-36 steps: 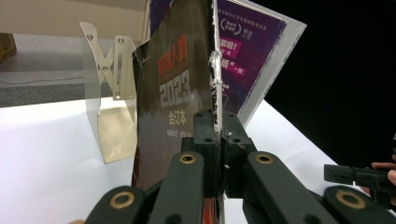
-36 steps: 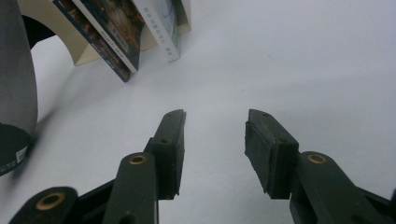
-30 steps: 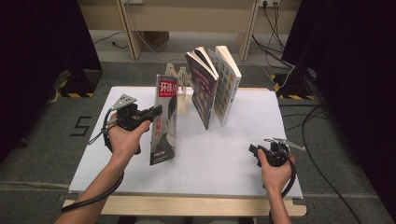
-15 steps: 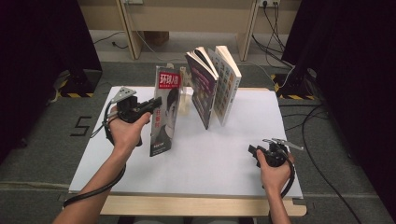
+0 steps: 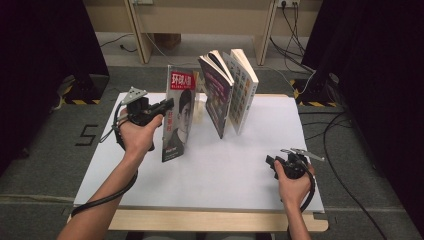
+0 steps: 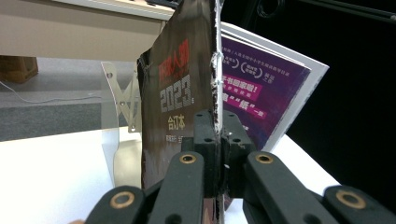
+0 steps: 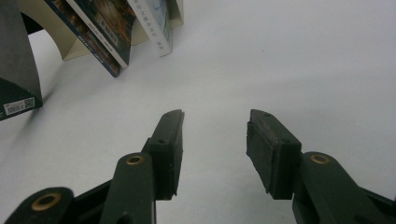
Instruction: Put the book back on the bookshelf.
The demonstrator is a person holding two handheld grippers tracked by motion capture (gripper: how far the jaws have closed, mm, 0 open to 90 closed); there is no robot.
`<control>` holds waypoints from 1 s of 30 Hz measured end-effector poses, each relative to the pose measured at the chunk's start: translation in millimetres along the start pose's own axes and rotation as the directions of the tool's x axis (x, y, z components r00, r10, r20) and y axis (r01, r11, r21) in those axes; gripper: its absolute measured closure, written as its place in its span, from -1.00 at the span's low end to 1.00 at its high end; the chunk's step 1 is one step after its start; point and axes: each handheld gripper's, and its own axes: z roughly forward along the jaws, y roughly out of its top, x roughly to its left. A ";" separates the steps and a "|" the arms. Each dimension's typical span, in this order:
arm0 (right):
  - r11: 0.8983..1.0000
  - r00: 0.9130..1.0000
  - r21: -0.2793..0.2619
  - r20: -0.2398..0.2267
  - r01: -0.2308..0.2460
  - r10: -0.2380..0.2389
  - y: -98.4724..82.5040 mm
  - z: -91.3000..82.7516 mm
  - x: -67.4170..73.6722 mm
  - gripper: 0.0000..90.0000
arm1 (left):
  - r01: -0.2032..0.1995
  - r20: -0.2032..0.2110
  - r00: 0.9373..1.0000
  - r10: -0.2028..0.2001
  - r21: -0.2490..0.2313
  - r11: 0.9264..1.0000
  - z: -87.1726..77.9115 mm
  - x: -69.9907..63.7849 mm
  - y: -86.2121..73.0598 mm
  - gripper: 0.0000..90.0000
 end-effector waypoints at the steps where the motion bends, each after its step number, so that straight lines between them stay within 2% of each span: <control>1: 1.000 1.000 0.000 0.000 0.001 -0.001 0.0 0.0 0.0 0.25 | 0.001 -0.003 1.000 -0.001 -0.005 1.000 0.8 0.3 0.9 0.92; 23: 1.000 1.000 0.010 -0.001 -0.013 0.013 -1.9 2.0 0.0 0.24 | -0.018 -0.070 0.997 0.014 -0.061 0.998 14.9 5.0 21.1 0.92; 30: 1.000 1.000 0.013 0.001 0.000 0.000 -2.5 3.6 -1.1 0.24 | -0.027 -0.090 0.996 0.021 -0.072 0.997 21.5 7.7 25.4 0.92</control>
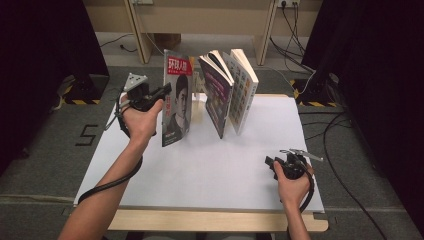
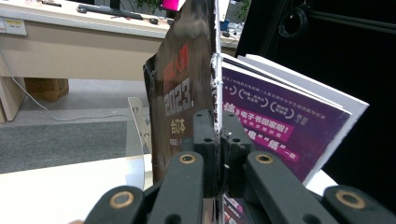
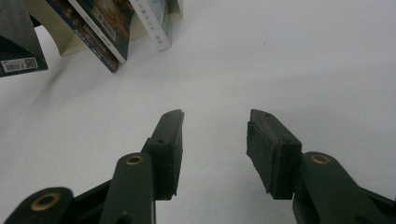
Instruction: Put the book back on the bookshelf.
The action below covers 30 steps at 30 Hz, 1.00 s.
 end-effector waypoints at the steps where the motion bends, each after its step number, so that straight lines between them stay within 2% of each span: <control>1: 1.000 1.000 0.002 0.001 -0.012 0.012 -0.2 -0.1 1.0 0.24 | -0.001 0.000 1.000 0.001 -0.002 1.000 1.4 0.4 0.3 0.92; 6: 1.000 1.000 0.002 0.005 0.005 -0.005 -0.3 0.1 -0.3 0.24 | -0.006 -0.006 1.000 0.006 -0.010 1.000 9.1 1.6 0.9 0.92; 14: 1.000 1.000 0.009 0.003 -0.002 0.002 -1.2 1.3 0.2 0.24 | -0.015 -0.017 1.000 0.015 -0.024 1.000 18.6 2.1 3.6 0.92; 17: 1.000 1.000 0.009 0.006 0.009 -0.009 -1.2 2.2 -0.4 0.24 | -0.022 -0.020 1.000 0.022 -0.034 0.999 23.3 0.7 7.4 0.92; 19: 1.000 1.000 0.012 0.002 -0.009 0.009 -1.6 2.5 0.6 0.24 | -0.030 -0.024 0.999 0.029 -0.044 0.999 27.4 -0.3 9.9 0.92; 21: 1.000 1.000 0.014 0.004 0.004 -0.004 -1.6 2.6 -0.6 0.24 | -0.034 -0.030 0.999 0.033 -0.050 0.998 31.8 -0.7 11.5 0.92; 26: 1.000 1.000 0.017 0.003 0.005 -0.005 -2.3 3.4 -1.1 0.24 | -0.033 -0.039 0.999 0.031 -0.060 0.998 42.9 -1.5 11.2 0.92; 30: 1.000 1.000 0.017 0.002 -0.001 0.001 -2.5 4.2 -1.0 0.24 | -0.047 -0.044 0.998 0.044 -0.065 0.997 50.1 -2.3 10.4 0.92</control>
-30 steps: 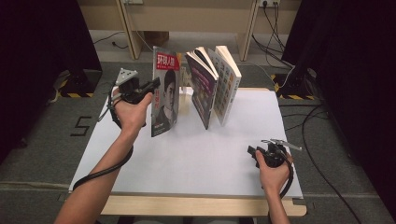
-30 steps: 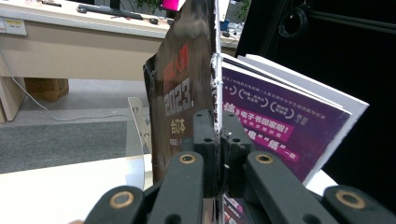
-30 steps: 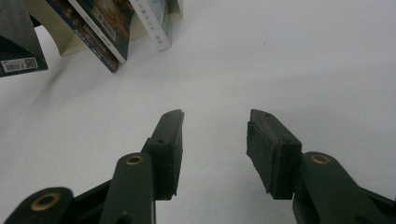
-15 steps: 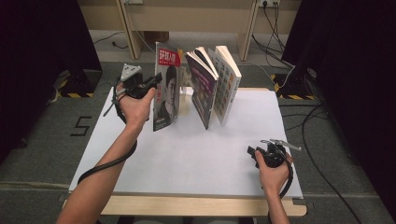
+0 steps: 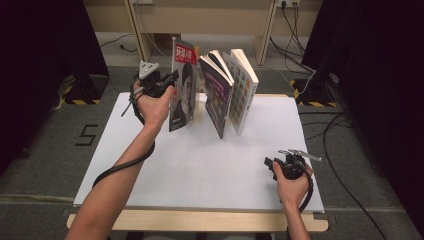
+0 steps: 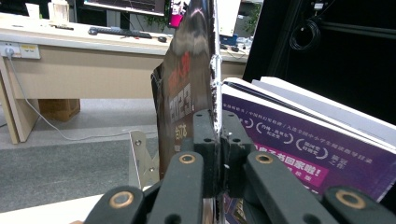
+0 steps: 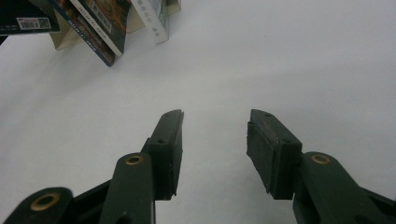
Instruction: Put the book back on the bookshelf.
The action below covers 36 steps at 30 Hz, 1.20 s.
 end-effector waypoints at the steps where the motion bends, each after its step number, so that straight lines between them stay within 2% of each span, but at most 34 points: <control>1: 1.000 1.000 0.004 0.001 0.002 -0.002 0.1 -0.3 -0.2 0.24 | -0.003 -0.003 1.000 0.003 -0.003 1.000 1.5 -0.1 -0.1 0.92; 7: 1.000 1.000 0.002 0.003 0.011 -0.011 -0.3 1.2 -1.8 0.24 | -0.013 -0.014 1.000 0.012 -0.032 0.999 10.0 2.8 -3.3 0.92; 12: 1.000 1.000 0.007 0.006 0.013 -0.013 -1.3 3.0 -2.5 0.24 | -0.019 -0.030 0.999 0.018 -0.024 1.000 17.4 8.7 -20.8 0.92; 14: 1.000 1.000 0.006 0.001 -0.005 0.005 -1.3 2.5 -1.5 0.24 | -0.028 -0.042 0.999 0.027 -0.043 0.999 17.4 12.4 -27.0 0.91; 15: 1.000 1.000 0.012 0.006 -0.003 0.003 -1.0 1.5 -1.8 0.24 | -0.014 -0.036 0.999 0.012 -0.044 0.999 16.8 14.0 -28.1 0.91; 19: 1.000 1.000 0.015 0.001 -0.010 0.010 -0.9 1.6 -2.3 0.24 | -0.050 -0.033 0.998 0.049 -0.041 0.998 13.2 14.5 -32.5 0.90; 23: 1.000 1.000 0.011 0.004 -0.006 0.006 -1.6 2.6 -2.0 0.24 | -0.071 -0.043 0.997 0.071 -0.002 0.997 11.2 17.8 -41.0 0.87; 27: 1.000 1.000 0.012 -0.001 -0.005 0.005 -1.1 1.8 -2.7 0.24 | -0.074 -0.048 0.996 0.075 0.031 0.997 8.8 24.4 -53.0 0.84; 31: 1.000 1.000 0.010 0.005 0.007 -0.007 -1.5 2.9 -4.0 0.24 | -0.102 -0.046 0.993 0.106 0.073 0.992 6.5 28.5 -59.2 0.78; 36: 1.000 1.000 0.014 0.001 -0.013 0.013 -1.7 3.2 -2.0 0.24 | -0.092 -0.035 0.995 0.096 0.096 0.991 4.1 32.3 -61.2 0.76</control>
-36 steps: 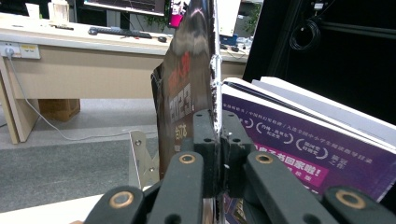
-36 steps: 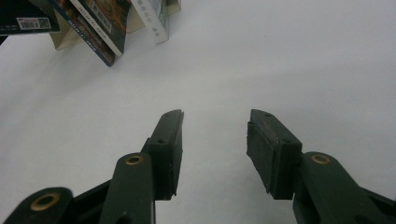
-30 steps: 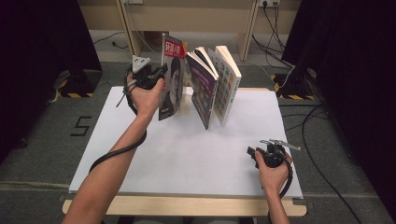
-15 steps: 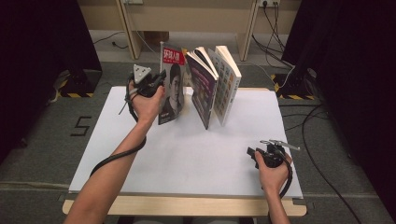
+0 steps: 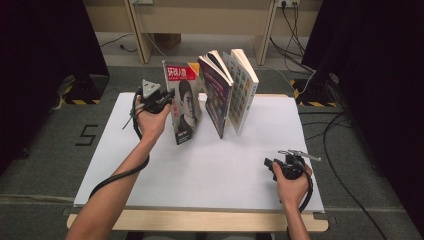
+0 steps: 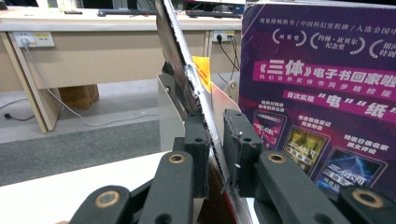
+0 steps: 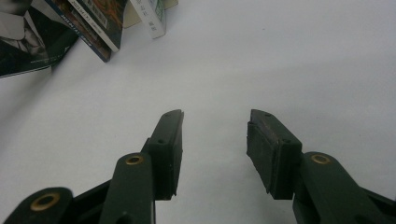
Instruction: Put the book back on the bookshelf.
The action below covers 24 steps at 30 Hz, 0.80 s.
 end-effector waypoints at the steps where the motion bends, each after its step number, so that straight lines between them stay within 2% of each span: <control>1: 1.000 1.000 0.000 -0.001 0.000 0.000 0.0 0.1 0.0 0.24 | 0.004 -0.002 1.000 -0.004 0.003 1.000 -0.2 0.4 0.2 0.76; 20: 1.000 1.000 -0.002 -0.002 0.007 -0.007 0.2 0.6 0.0 0.24 | 0.048 0.037 0.998 -0.049 0.032 0.998 8.0 -5.7 9.7 0.62; 24: 1.000 1.000 0.002 -0.003 0.000 0.000 0.1 0.2 0.4 0.24 | 0.068 0.050 0.996 -0.071 0.065 0.996 13.1 -6.8 9.3 0.60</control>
